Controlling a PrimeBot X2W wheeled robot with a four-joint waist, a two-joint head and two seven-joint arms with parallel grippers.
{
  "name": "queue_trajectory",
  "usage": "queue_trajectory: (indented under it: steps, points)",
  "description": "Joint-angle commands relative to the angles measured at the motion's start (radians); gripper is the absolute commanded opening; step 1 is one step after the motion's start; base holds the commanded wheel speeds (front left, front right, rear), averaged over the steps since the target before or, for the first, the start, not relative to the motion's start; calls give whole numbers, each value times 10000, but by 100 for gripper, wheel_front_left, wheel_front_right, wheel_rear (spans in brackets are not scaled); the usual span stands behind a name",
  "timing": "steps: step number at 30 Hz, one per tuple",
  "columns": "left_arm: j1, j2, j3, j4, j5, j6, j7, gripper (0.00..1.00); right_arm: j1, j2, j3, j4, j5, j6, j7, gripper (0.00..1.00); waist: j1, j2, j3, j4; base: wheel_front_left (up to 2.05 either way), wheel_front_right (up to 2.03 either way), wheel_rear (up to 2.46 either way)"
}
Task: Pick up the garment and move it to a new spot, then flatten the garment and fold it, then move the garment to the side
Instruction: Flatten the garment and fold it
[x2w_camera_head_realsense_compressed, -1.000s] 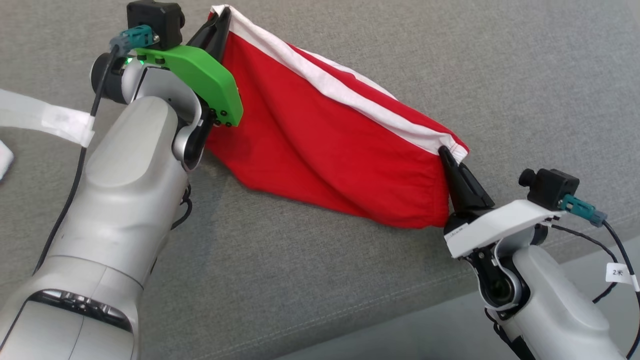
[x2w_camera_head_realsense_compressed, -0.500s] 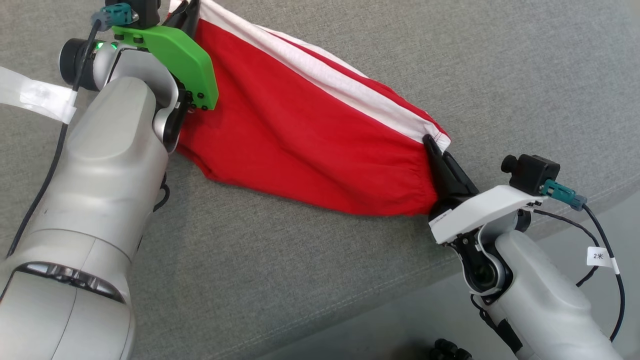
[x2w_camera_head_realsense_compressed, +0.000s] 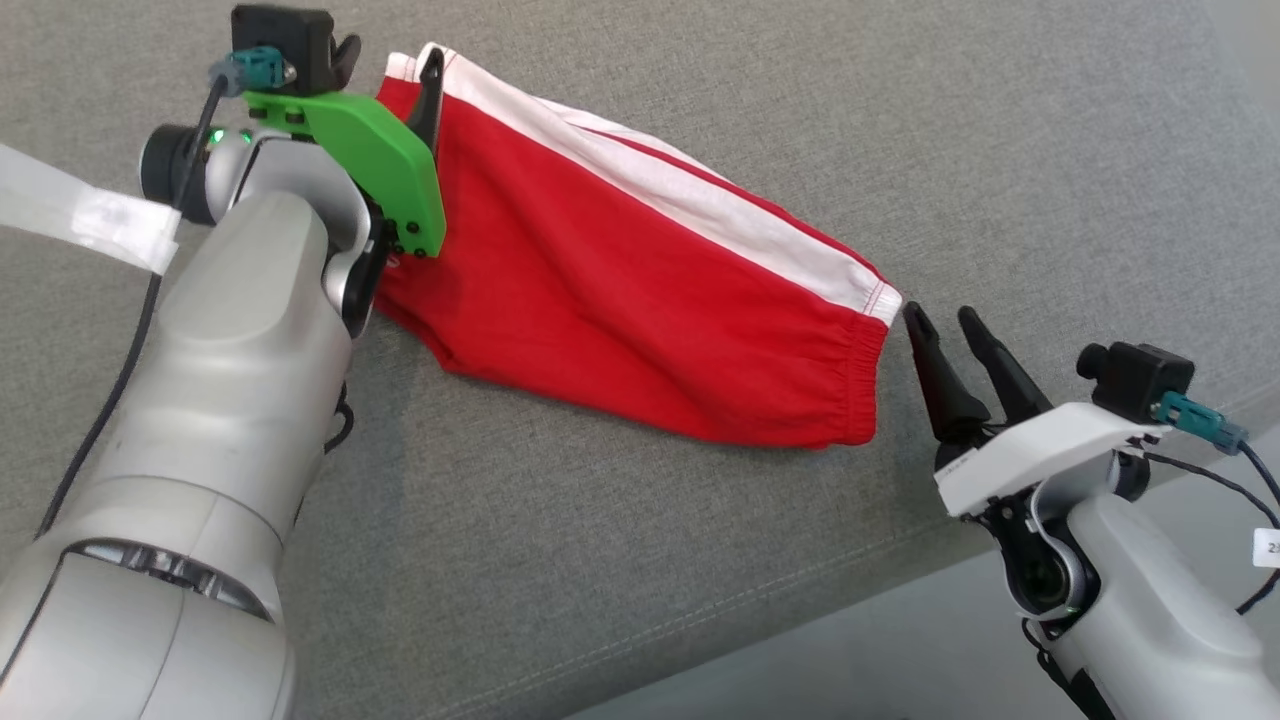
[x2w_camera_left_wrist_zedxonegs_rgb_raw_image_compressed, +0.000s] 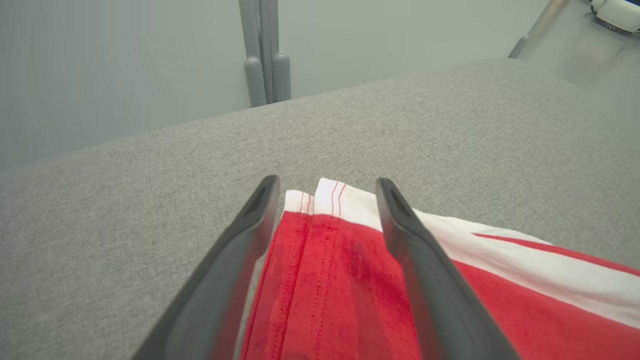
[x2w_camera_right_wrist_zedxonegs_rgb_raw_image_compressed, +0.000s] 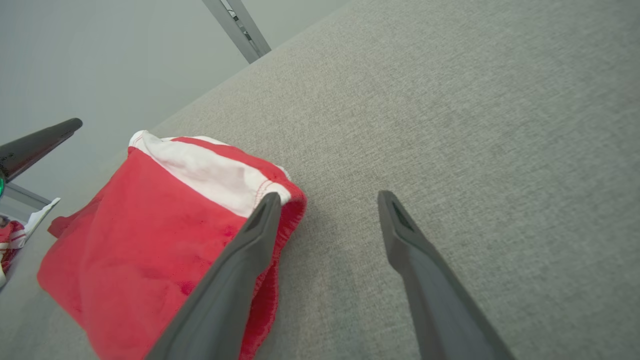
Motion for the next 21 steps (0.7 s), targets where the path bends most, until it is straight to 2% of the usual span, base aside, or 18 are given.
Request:
queue_trajectory:
  steps: [1, 9, 15, 21]
  points:
    - [321, 1, 5, 52, -140, -40, 22, 100, 253, -94, -138, -93, -104, -3, 62, 100, -1, -1, -380, 223, 0, 0, 0]
    - [1603, -194, -88, 196, -449, -29, 192, 100, 1436, -452, -1568, -1125, -1071, -3, 504, 100, -1, -1, -1346, 527, 0, 0, 0]
    - [2142, -23, 39, 283, -670, 329, 335, 100, 1892, -79, -2388, -2430, -1854, -3, 1343, 100, -1, -1, -1367, 215, 0, 0, 0]
    - [2260, 496, 212, 314, -846, 786, 569, 100, 2116, 416, -2814, -3835, -2430, -3, 2154, 100, -1, -1, -901, -246, 0, 0, 0]
